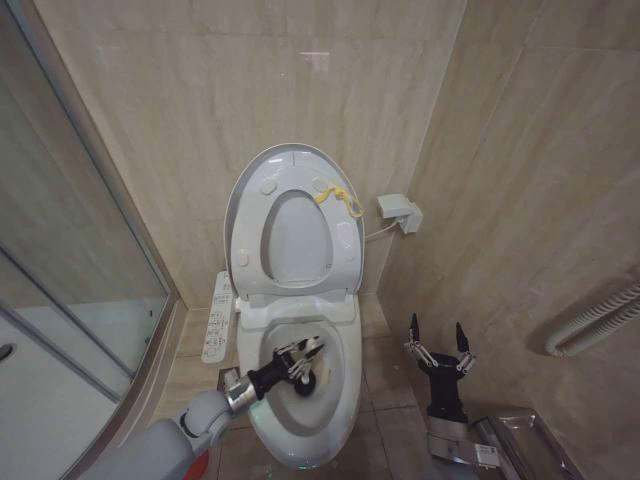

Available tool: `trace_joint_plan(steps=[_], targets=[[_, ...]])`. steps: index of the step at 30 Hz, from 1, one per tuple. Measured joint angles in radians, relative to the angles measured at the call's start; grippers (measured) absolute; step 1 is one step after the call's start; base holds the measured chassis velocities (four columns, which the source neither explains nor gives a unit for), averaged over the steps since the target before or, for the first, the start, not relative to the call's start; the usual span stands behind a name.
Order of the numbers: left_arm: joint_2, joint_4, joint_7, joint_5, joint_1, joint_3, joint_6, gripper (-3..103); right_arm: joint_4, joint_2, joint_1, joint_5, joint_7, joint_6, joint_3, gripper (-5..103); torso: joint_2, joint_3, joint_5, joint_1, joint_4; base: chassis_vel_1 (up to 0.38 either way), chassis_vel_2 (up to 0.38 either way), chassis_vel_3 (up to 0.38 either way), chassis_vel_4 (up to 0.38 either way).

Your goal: Open the toilet lid, clean the toilet bowl with a toilet brush, close the toilet lid, and flush.

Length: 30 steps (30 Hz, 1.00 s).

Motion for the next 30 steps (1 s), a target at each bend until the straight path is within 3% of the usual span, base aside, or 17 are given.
trace_joint_plan(steps=[5,8,11,14,20,22,25,27,30], targets=[[-0.028,-0.094,-0.018,-0.02,-0.029,0.016,0.006,22,0.002,-0.005,-0.008,0.001,0.0,0.003,0.012,100,0.0,0.0,-0.0001,0.0,-0.0025,0.0,0.0,0.0,0.0],[-0.033,-0.053,-0.005,-0.004,-0.024,0.018,-0.001,22,0.004,-0.004,-0.011,0.001,0.0,0.004,0.015,100,0.0,0.0,0.0,0.0,-0.0024,-0.06,-0.017,-0.023,-0.019],[-0.051,0.083,0.005,0.031,-0.008,0.003,-0.039,22,0.01,0.002,-0.013,0.001,-0.004,0.004,0.009,100,0.0,0.0,0.0001,0.0,-0.0005,0.0,0.0,0.0,0.0],[-0.07,0.086,-0.011,0.033,-0.015,0.01,-0.042,22,0.01,0.003,-0.014,0.0,-0.007,0.006,0.006,100,0.0,0.0,0.0001,0.0,0.0001,0.0,0.0,0.0,0.0],[-0.115,-0.005,-0.054,0.004,-0.07,0.065,-0.028,22,0.006,-0.001,-0.013,0.0,-0.008,0.007,0.016,100,0.0,0.0,-0.0001,0.0,-0.0028,0.0,0.0,0.0,0.0],[-0.118,0.034,-0.043,0.007,-0.075,0.071,-0.038,22,0.002,-0.002,-0.012,0.0,-0.008,0.007,0.018,100,0.0,0.0,-0.0003,0.0,-0.0027,0.0,0.0,0.0,0.0],[-0.117,0.171,-0.013,0.03,-0.079,0.065,-0.078,22,-0.003,-0.002,-0.007,0.001,-0.008,0.007,0.013,100,0.0,0.0,0.0001,0.0,-0.0006,0.0,0.0,0.0,0.0],[-0.125,0.169,-0.018,0.027,-0.084,0.066,-0.079,22,-0.007,-0.001,-0.006,0.001,-0.009,0.008,0.011,100,0.0,0.0,0.0003,0.0,0.0006,0.0,0.0,0.0,0.0],[-0.151,0.122,-0.04,0.01,-0.103,0.08,-0.067,22,-0.011,0.0,-0.003,0.0,-0.011,0.009,0.011,100,0.0,0.0,0.0006,0.0,-0.0001,0.0,0.0,0.0,0.0]])
